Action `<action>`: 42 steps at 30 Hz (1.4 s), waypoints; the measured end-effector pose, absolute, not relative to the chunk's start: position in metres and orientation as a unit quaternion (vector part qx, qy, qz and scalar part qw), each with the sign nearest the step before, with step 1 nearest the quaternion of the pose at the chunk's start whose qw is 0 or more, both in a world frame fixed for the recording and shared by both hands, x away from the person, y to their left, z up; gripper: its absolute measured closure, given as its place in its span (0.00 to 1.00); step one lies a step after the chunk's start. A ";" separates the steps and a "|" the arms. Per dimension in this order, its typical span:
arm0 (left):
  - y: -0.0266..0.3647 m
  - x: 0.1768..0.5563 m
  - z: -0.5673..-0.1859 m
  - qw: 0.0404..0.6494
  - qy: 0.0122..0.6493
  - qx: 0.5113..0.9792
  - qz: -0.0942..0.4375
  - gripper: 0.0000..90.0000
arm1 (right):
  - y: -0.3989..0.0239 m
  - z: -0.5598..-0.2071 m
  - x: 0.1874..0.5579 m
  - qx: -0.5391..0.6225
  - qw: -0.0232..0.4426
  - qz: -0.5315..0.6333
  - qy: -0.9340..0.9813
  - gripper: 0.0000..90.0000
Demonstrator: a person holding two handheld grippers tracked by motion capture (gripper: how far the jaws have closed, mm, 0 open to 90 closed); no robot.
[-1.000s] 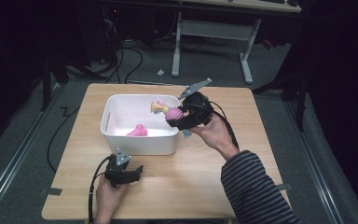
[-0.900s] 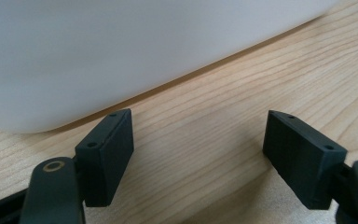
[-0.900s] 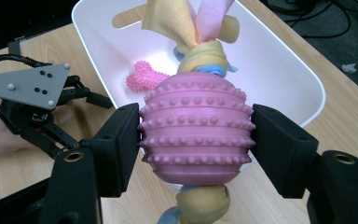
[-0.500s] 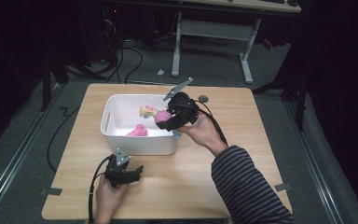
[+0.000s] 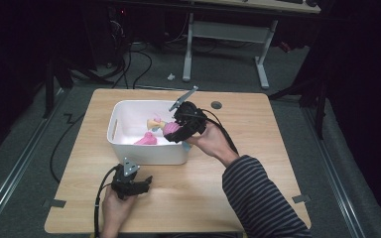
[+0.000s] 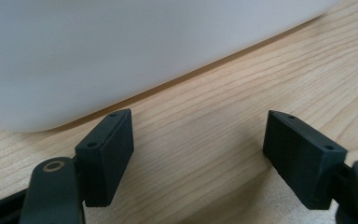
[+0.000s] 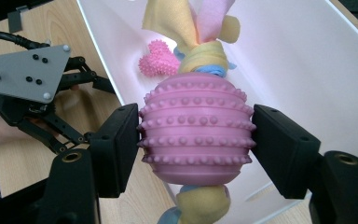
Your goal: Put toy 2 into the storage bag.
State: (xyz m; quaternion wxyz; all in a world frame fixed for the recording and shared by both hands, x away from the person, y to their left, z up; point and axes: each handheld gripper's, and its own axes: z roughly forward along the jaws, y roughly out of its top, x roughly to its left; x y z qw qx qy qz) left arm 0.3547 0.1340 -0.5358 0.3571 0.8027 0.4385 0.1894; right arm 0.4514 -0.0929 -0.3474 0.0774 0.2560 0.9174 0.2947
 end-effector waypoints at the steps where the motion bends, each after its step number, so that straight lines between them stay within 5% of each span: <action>1: 0.134 0.355 -0.536 0.357 0.438 0.803 0.189 0.28 | -0.093 -0.348 0.451 0.256 0.076 0.296 0.917 0.39; 16: 0.134 0.354 -0.536 0.357 0.440 0.802 0.189 0.28 | -0.104 -0.344 0.446 0.261 0.103 0.324 0.903 0.30; 42: 0.134 0.354 -0.536 0.358 0.441 0.802 0.188 0.28 | -0.230 -0.336 0.398 0.345 0.165 0.395 0.835 0.38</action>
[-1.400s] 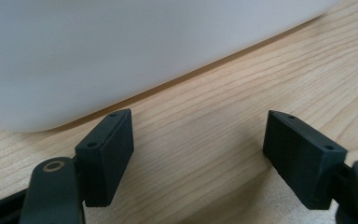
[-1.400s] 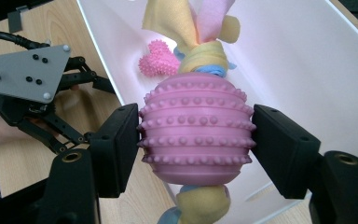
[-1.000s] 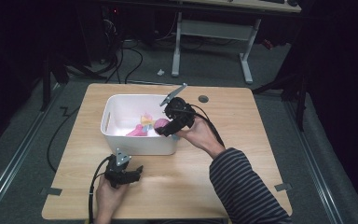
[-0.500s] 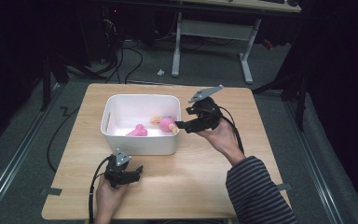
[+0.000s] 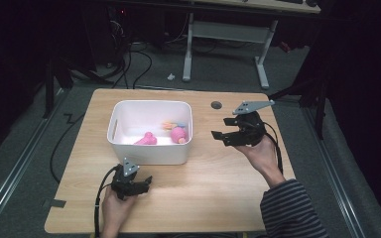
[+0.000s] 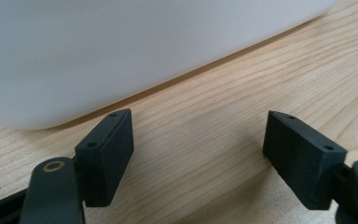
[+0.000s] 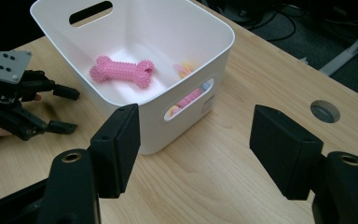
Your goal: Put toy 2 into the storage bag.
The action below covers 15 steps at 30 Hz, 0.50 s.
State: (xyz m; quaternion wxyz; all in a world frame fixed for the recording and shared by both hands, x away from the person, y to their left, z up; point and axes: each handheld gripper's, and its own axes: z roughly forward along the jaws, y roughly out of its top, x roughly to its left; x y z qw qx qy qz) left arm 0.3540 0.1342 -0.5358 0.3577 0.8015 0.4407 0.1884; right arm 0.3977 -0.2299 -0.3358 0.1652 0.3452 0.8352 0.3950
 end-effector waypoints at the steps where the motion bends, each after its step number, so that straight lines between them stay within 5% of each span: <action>1: 0.134 0.354 -0.536 0.358 0.441 0.802 0.188 0.28 | -0.232 -0.335 0.396 0.346 0.167 0.394 0.835 0.38; 15: 0.134 0.354 -0.536 0.358 0.440 0.802 0.188 0.28 | -0.265 -0.332 0.365 0.363 0.185 0.414 0.814 0.39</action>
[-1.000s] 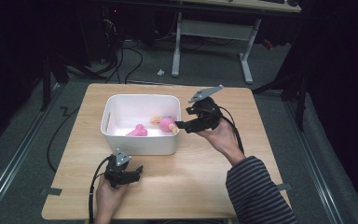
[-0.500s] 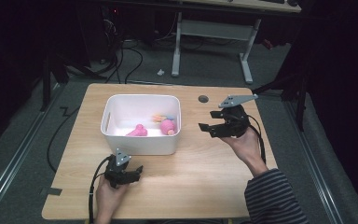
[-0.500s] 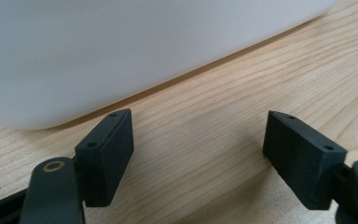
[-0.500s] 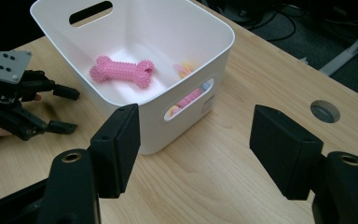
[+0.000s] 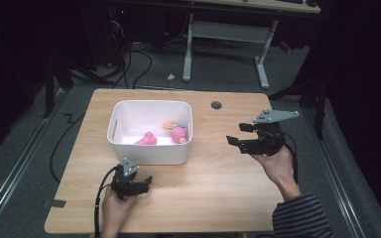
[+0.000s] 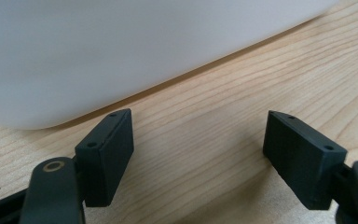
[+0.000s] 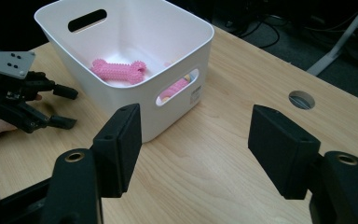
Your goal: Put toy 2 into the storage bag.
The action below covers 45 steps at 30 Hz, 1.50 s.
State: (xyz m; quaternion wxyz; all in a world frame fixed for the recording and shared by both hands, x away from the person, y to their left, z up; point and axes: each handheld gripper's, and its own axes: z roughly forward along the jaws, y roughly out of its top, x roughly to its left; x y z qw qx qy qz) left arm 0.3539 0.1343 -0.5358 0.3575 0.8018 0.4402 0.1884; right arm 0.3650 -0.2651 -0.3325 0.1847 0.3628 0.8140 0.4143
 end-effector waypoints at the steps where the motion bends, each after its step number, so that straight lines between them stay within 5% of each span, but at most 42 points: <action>1: 0.134 0.354 -0.536 0.357 0.440 0.802 0.188 0.28 | -0.268 -0.333 0.363 0.363 0.186 0.416 0.813 0.39; 45: 0.134 0.354 -0.536 0.357 0.440 0.802 0.188 0.28 | -0.310 -0.392 0.308 0.423 0.184 0.441 0.770 0.41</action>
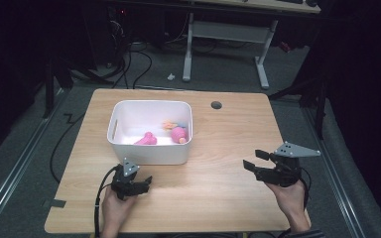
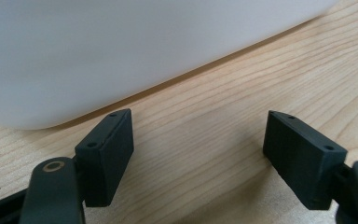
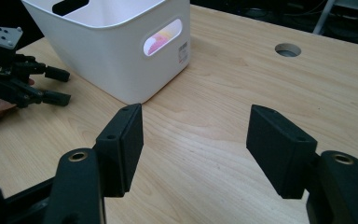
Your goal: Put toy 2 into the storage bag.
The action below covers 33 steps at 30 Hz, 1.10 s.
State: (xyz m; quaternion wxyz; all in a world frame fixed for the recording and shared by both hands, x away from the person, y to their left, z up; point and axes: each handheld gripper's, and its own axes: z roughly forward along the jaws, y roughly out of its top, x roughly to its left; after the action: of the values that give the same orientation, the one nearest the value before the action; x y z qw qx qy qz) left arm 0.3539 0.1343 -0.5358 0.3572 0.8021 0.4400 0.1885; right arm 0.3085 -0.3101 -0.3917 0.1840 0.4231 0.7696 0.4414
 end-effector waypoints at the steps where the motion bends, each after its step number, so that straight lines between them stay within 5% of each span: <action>1: 0.134 0.354 -0.536 0.357 0.440 0.802 0.189 0.28 | -0.310 -0.394 0.308 0.426 0.181 0.444 0.767 0.41; 33: 0.134 0.354 -0.536 0.357 0.440 0.802 0.189 0.27 | -0.288 -0.460 0.319 0.455 0.139 0.433 0.766 0.42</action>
State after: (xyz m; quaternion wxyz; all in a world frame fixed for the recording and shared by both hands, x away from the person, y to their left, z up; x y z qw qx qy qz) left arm 0.3538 0.1342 -0.5358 0.3574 0.8020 0.4398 0.1886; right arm 0.3194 -0.2879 -0.4595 0.1386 0.4551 0.7657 0.4330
